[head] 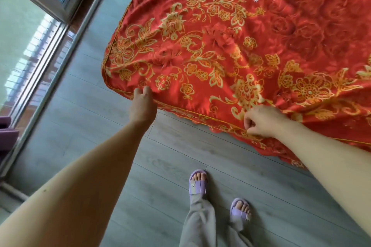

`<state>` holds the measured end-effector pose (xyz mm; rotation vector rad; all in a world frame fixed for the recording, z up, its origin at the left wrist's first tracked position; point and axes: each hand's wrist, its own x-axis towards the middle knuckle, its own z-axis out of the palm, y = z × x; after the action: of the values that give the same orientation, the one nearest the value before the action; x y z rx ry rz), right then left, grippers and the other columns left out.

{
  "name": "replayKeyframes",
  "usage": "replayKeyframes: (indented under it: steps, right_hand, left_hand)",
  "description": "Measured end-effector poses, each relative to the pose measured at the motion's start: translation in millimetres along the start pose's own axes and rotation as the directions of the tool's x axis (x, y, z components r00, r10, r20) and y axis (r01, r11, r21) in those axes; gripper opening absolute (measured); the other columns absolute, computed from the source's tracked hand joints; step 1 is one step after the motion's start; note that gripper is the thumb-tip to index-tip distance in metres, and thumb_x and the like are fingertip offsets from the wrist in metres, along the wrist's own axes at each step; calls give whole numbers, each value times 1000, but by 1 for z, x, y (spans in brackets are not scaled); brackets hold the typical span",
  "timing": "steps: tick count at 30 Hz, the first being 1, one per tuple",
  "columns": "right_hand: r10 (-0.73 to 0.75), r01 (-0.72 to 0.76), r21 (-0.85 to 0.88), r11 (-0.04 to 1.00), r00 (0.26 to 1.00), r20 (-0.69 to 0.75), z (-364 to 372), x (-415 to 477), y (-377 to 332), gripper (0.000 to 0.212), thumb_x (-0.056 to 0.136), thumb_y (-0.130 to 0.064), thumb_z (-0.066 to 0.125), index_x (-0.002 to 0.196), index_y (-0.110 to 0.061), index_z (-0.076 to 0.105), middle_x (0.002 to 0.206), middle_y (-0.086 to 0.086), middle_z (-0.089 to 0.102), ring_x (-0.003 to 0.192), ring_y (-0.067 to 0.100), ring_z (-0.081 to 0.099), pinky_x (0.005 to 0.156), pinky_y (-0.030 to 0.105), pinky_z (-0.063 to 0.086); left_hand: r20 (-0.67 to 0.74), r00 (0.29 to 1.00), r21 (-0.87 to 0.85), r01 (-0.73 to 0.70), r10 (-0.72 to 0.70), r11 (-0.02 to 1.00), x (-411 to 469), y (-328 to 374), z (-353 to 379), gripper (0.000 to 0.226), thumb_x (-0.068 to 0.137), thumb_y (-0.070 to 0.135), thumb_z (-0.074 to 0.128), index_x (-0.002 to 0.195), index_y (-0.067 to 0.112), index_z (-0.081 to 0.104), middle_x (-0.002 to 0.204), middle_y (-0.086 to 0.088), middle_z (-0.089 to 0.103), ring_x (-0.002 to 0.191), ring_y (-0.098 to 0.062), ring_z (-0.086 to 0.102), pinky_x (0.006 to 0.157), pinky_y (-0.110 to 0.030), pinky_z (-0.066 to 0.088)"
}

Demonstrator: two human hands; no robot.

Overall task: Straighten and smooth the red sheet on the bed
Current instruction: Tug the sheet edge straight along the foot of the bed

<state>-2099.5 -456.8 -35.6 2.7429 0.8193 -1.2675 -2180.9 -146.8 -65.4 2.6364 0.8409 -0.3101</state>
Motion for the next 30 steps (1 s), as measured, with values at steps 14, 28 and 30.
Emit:
replayKeyframes:
  steps: [14,28,30]
  right_hand:
    - [-35,124,285,950,954,-297,-36,52,-72,9,83,-26,65,91,-23,65,98,-1,63,89,19,60,81,40,52]
    - [76,7,197,980,908,-411,-125,180,-122,54,85,-26,64,133,-28,40,151,8,24,136,32,24,105,45,37]
    - [80,-5,166,986,892,-446,-136,199,-122,56,85,-27,65,134,-27,38,152,9,22,136,32,24,102,43,39]
  left_hand:
    - [-196,980,-1,30,-30,1000,62,-44,-46,19,84,1,44,96,-4,58,112,-24,50,99,-42,52,82,-42,46]
    - [-216,971,-61,95,-106,994,159,-71,-86,21,86,13,58,104,2,62,106,-21,59,98,-39,57,80,-41,46]
    - [-223,968,-33,114,-118,993,178,-67,-85,24,83,15,63,104,2,63,106,-20,58,99,-39,55,81,-44,47]
